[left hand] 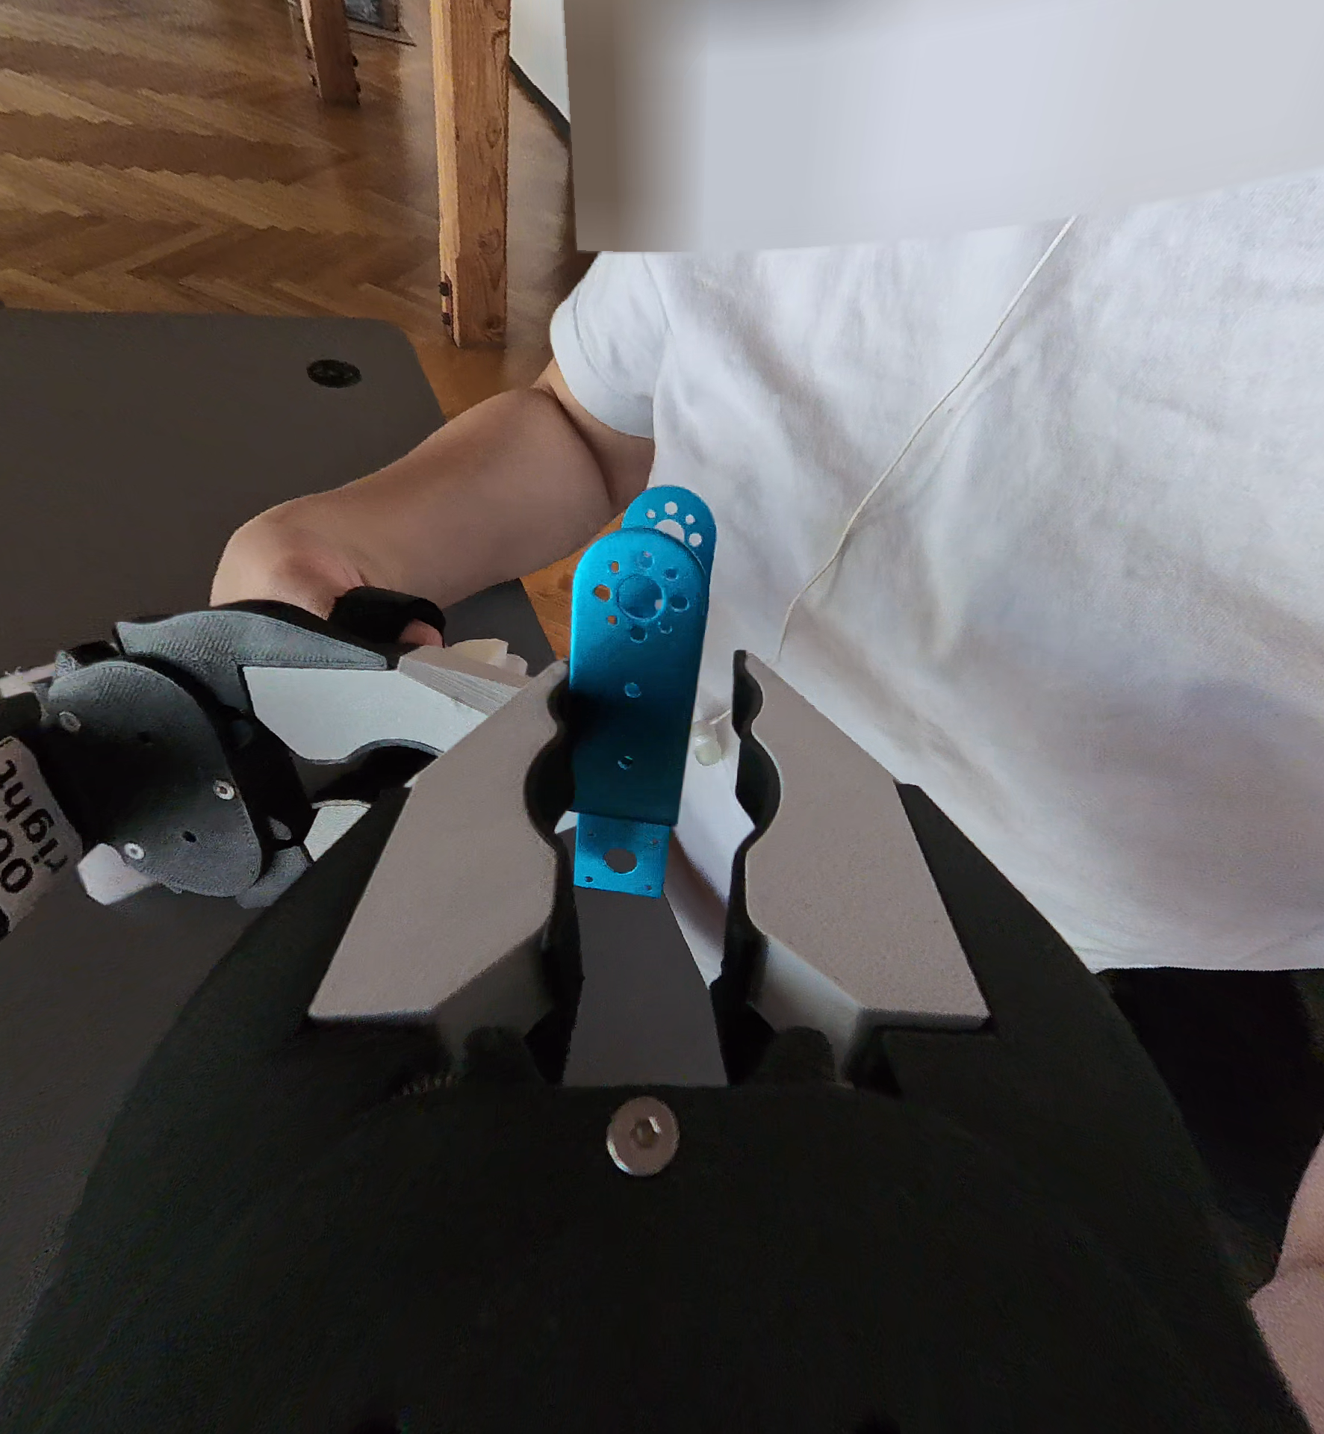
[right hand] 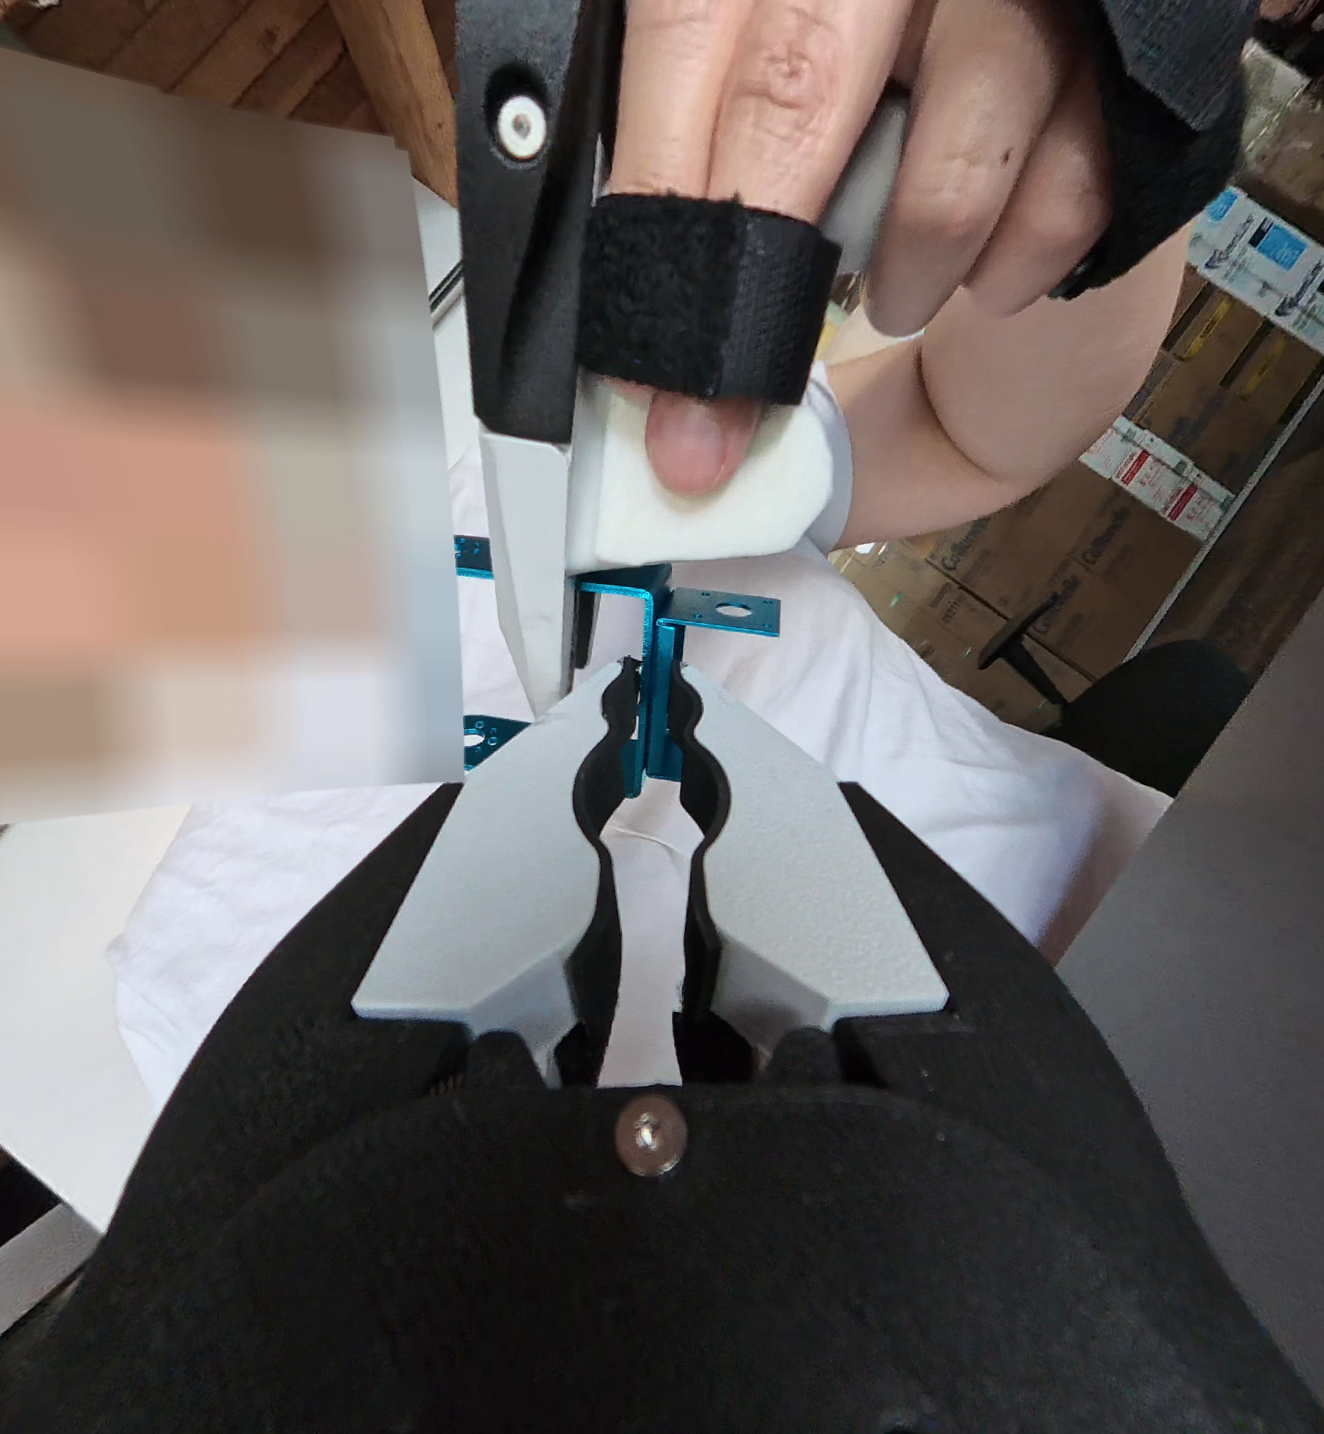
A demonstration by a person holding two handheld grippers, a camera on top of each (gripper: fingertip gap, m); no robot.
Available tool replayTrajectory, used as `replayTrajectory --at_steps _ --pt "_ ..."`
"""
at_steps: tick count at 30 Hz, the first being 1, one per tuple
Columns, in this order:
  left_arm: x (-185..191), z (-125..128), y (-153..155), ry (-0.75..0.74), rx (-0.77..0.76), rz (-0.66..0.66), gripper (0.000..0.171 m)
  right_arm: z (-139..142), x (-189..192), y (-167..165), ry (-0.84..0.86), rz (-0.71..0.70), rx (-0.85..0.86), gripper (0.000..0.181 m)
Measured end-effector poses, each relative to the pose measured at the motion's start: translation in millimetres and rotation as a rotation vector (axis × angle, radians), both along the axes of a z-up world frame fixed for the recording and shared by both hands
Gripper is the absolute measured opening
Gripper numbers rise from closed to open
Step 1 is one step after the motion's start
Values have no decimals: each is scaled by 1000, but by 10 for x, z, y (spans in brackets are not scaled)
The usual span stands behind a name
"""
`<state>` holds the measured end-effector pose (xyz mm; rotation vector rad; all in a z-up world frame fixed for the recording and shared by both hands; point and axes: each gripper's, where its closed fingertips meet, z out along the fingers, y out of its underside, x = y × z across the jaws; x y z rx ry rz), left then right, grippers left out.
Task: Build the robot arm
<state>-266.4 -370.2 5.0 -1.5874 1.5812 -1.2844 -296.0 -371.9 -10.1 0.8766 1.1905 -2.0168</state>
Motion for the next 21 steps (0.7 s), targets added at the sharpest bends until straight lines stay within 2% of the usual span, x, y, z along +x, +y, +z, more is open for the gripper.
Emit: replayTrajectory --at_steps 3,8,11,17,19,21 --pt "-3 -25 -4 6 -15 -17 24 -12 23 -36 1 25 -2 6" --pt "-13 -26 45 -19 -26 2 23 -18 15 5 -16 27 -30 5" --pt "-10 8 59 -49 -58 15 38 -3 14 44 -18 21 -51 6" --pt "-43 17 81 -57 -24 25 39 12 22 54 -27 44 -92 5" --pt "-56 14 151 -50 3 65 51 -4 40 29 -26 56 -79 6" --pt "-73 8 193 -51 18 88 52 25 57 23 -16 65 -89 6"
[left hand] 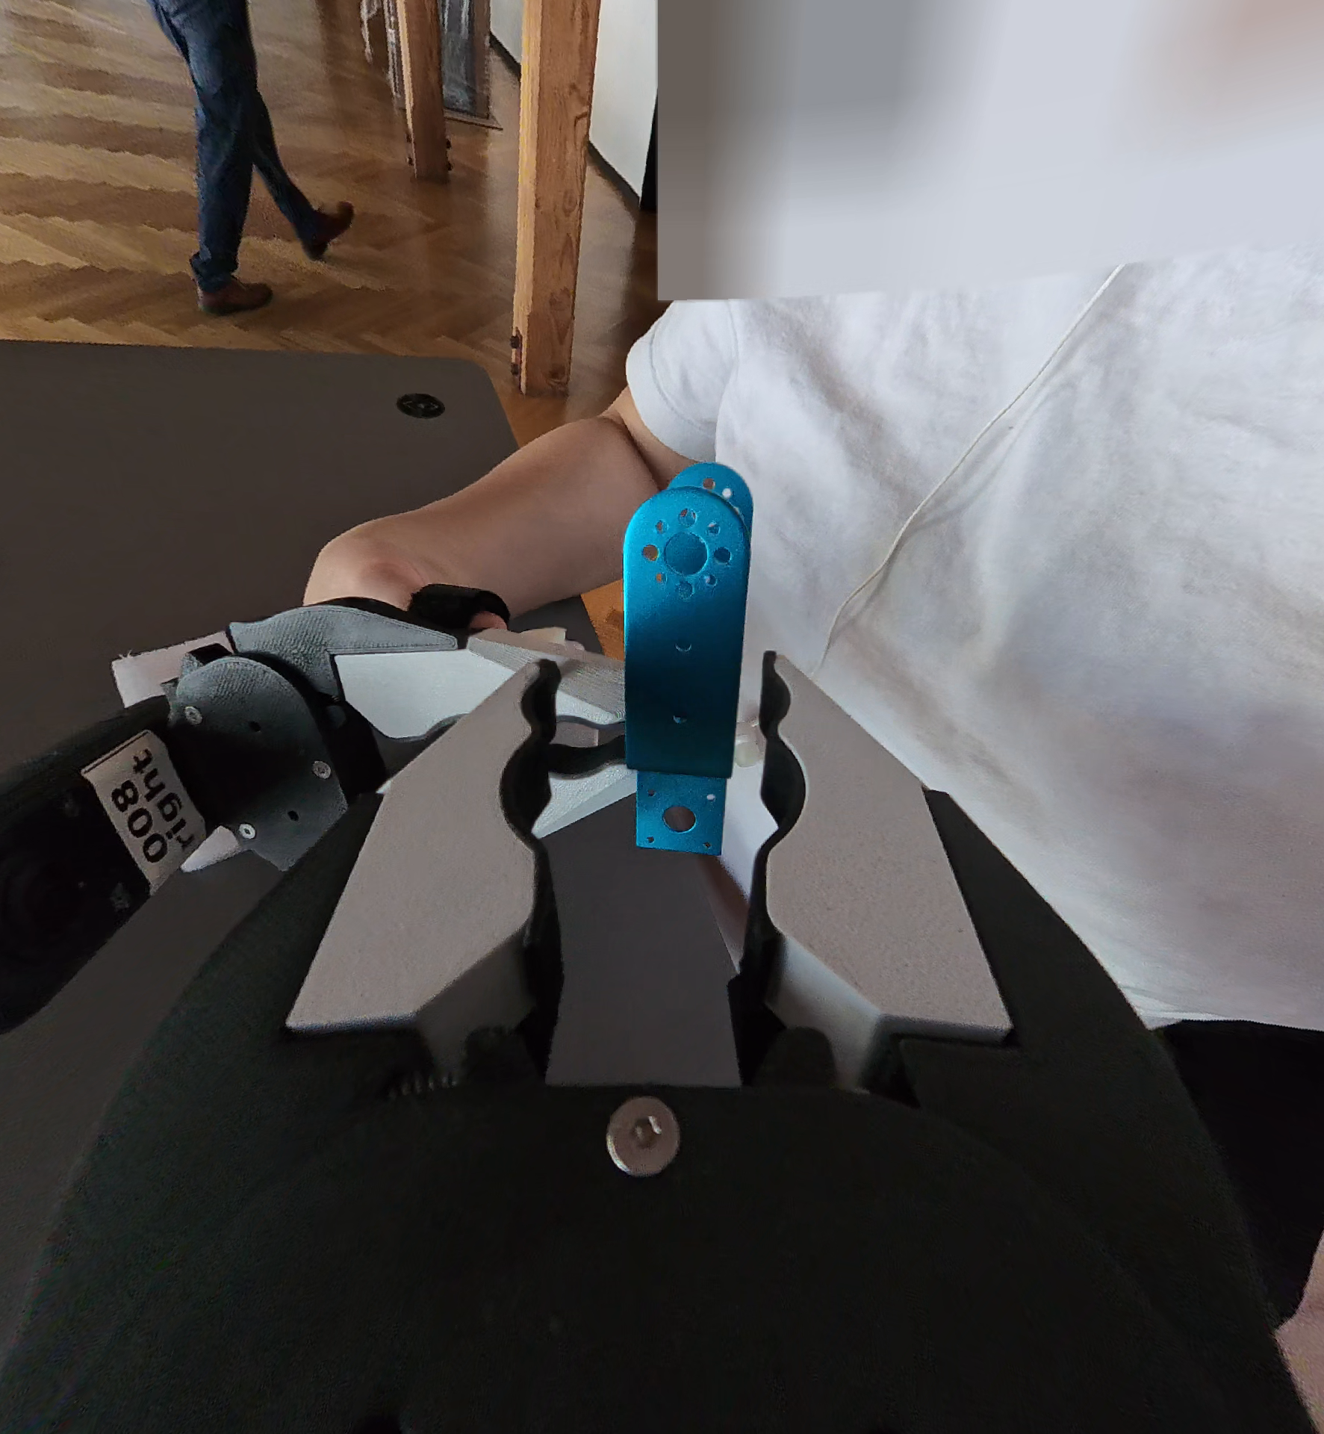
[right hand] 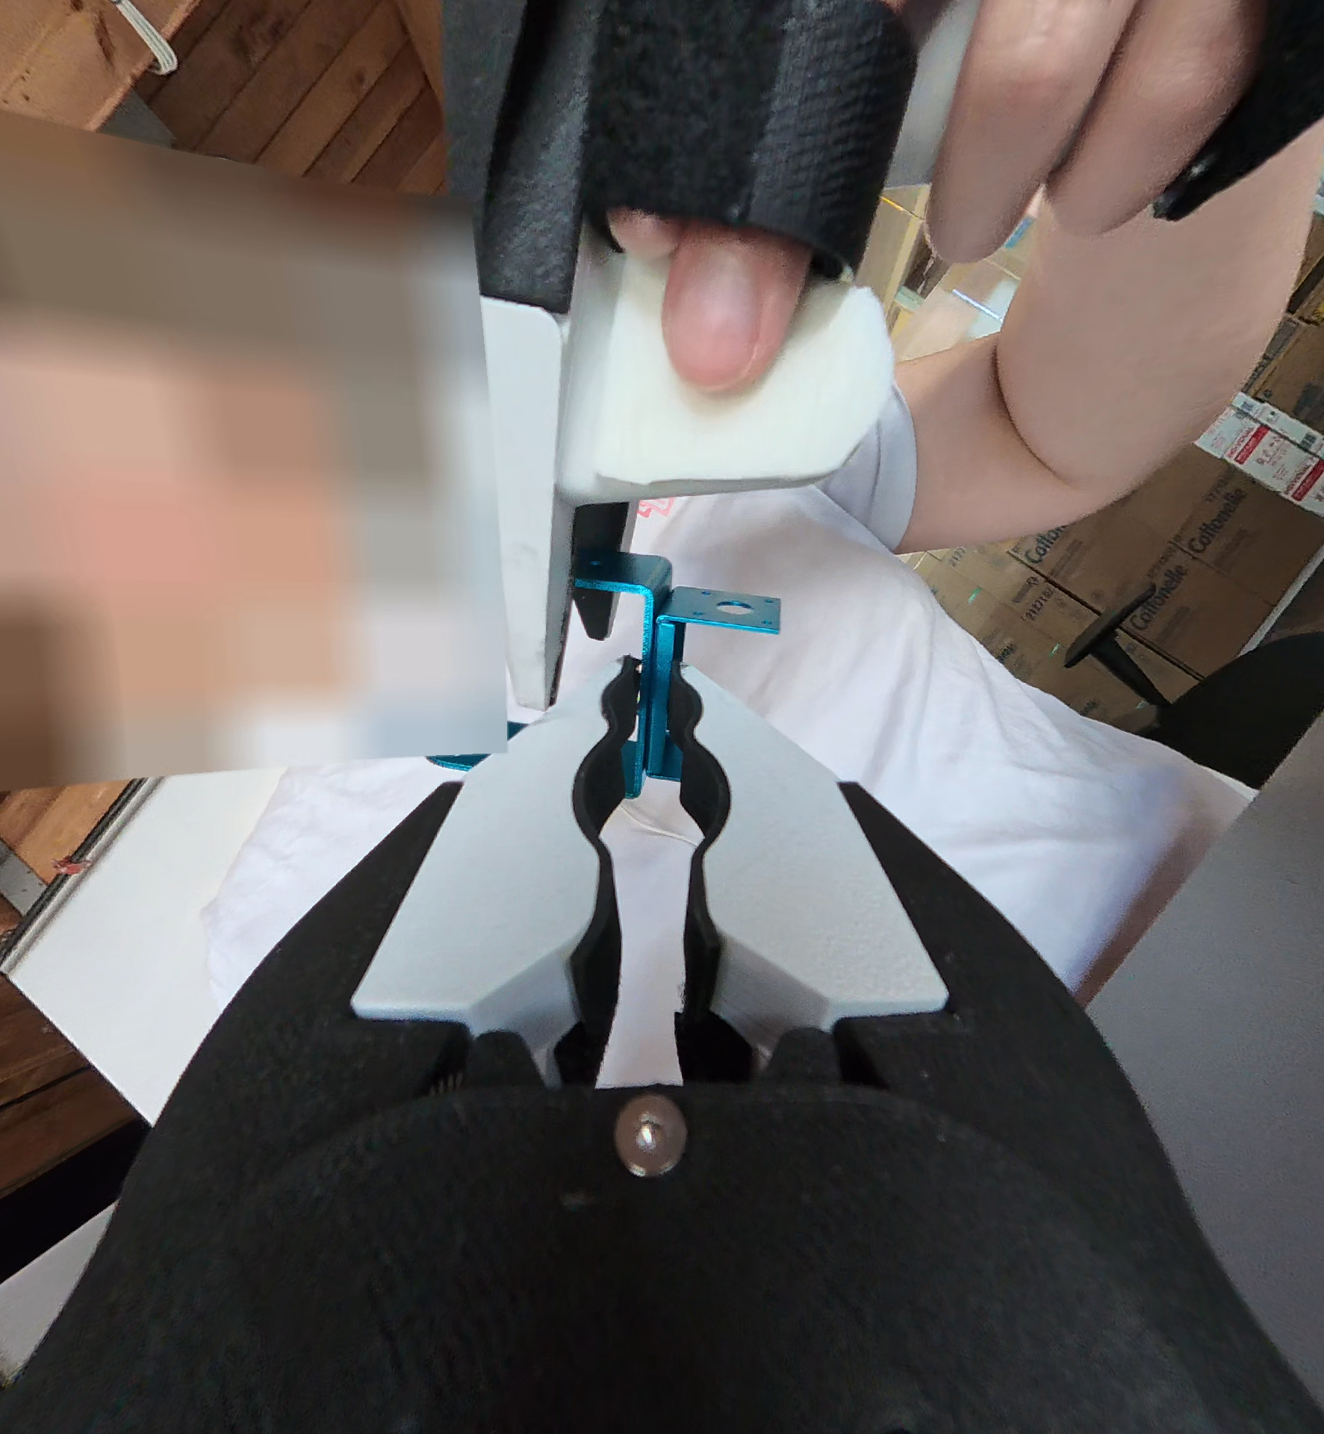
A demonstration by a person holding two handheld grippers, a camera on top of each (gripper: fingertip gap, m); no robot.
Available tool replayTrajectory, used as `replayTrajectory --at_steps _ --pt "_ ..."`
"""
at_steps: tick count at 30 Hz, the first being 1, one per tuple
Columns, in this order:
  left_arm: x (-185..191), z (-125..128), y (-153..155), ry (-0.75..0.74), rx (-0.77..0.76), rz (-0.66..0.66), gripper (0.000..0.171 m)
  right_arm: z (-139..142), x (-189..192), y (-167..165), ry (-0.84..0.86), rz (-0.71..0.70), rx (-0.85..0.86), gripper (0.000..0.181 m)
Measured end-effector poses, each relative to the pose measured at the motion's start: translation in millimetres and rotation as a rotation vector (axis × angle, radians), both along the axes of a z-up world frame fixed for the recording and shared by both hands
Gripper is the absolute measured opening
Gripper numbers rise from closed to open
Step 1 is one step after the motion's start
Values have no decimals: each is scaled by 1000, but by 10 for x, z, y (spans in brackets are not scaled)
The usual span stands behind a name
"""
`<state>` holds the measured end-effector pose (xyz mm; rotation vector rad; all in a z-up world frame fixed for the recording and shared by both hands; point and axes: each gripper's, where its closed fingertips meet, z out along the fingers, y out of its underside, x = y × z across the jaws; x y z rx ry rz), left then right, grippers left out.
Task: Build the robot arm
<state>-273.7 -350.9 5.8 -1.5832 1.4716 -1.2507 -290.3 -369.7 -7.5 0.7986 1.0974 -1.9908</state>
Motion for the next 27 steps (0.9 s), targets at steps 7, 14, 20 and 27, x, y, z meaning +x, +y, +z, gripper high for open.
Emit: replayTrajectory --at_steps 7,14,20,27 --pt "-23 -13 -18 4 -9 -10 49 -3 4 -15 -8 16 -13 6" --pt "-91 149 10 -79 -8 23 51 225 176 81 112 33 -88 6" --pt "34 157 -49 -85 44 38 54 163 171 105 98 17 -48 6" --pt "8 3 -6 -53 -6 63 30 65 126 44 71 37 -21 6"
